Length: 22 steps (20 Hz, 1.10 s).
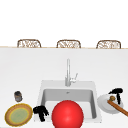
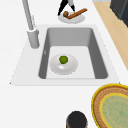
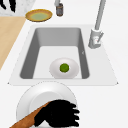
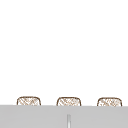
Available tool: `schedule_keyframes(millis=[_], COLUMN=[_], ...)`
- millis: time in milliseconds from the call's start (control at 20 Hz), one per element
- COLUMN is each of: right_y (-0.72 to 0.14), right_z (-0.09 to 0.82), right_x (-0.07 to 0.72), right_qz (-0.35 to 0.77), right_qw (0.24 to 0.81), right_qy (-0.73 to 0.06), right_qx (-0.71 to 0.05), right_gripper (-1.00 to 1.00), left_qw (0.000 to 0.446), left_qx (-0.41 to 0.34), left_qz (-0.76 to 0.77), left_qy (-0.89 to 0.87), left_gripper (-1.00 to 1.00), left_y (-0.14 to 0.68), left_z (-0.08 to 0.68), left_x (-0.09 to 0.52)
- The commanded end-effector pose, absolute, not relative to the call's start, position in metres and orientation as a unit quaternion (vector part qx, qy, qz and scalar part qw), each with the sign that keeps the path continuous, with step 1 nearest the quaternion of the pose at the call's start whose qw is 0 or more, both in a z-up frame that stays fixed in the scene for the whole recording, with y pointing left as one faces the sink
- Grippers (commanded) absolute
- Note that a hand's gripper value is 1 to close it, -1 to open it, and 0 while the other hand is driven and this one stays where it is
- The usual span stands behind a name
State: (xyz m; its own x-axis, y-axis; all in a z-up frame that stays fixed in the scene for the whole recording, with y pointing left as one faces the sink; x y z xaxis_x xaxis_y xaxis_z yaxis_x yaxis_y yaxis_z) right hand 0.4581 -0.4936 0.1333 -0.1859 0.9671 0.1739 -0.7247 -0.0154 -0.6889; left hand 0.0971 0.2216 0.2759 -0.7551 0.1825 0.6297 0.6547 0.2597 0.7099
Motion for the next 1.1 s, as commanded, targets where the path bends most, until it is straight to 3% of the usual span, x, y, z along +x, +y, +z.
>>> schedule_keyframes(millis=[0, 650, 1050], right_y=[-0.494, -0.470, -0.472], right_z=[0.144, 0.155, 0.141], right_x=[0.444, 0.407, 0.419], right_qz=[0.682, 0.700, 0.705], right_qw=[0.597, 0.556, 0.577], right_qy=[-0.370, -0.393, -0.373], right_qx=[-0.203, -0.216, -0.174], right_gripper=[-1.00, -1.00, -1.00], left_qw=[0.217, 0.217, 0.217], left_qx=[-0.274, -0.274, -0.274], left_qz=[-0.543, -0.543, -0.543], left_qy=[-0.763, -0.763, -0.763], left_gripper=[0.00, 0.00, 0.00], left_y=[0.222, 0.222, 0.222], left_z=[0.276, 0.276, 0.276], left_x=[0.097, 0.097, 0.097])
